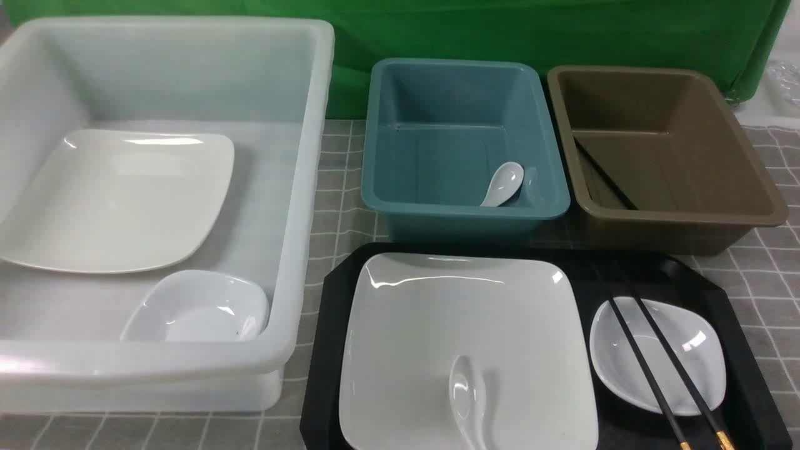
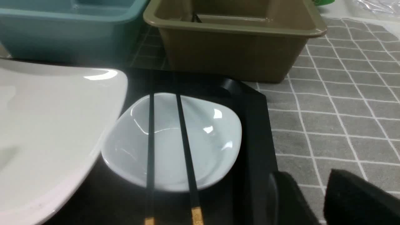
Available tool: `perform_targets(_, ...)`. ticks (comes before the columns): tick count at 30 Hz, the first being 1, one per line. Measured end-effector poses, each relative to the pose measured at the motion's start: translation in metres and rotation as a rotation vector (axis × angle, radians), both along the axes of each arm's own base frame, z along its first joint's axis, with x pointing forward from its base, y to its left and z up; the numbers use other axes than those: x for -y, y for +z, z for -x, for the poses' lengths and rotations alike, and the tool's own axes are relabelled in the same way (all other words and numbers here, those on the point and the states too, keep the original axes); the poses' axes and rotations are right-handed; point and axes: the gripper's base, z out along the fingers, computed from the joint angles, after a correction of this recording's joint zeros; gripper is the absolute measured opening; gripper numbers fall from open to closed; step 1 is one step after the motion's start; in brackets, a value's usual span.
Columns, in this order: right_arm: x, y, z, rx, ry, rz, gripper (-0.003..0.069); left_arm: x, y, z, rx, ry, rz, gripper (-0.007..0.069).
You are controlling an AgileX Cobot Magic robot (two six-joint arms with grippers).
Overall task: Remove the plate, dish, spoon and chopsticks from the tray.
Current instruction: Use the right arm to grab a pair of chopsticks from the plate
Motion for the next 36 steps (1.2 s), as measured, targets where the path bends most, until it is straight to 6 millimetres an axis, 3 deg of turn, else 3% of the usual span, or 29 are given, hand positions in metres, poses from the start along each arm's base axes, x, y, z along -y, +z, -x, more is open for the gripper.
perform_targets(32, 0.0, 0.0, 0.0, 0.0, 0.0, 0.001, 0.024, 0.0, 0.001, 0.0, 0.015, 0.0, -0.003, 0.0007)
perform_targets(34, 0.0, 0.0, 0.0, 0.0, 0.0, 0.001, 0.024, 0.0, 0.004, -0.001, 0.047, 0.003, 0.046, 0.0007)
perform_targets(36, 0.0, 0.0, 0.0, 0.0, 0.0, 0.001, 0.024, 0.001, 0.012, -0.001, 0.153, 0.014, 0.293, 0.0007)
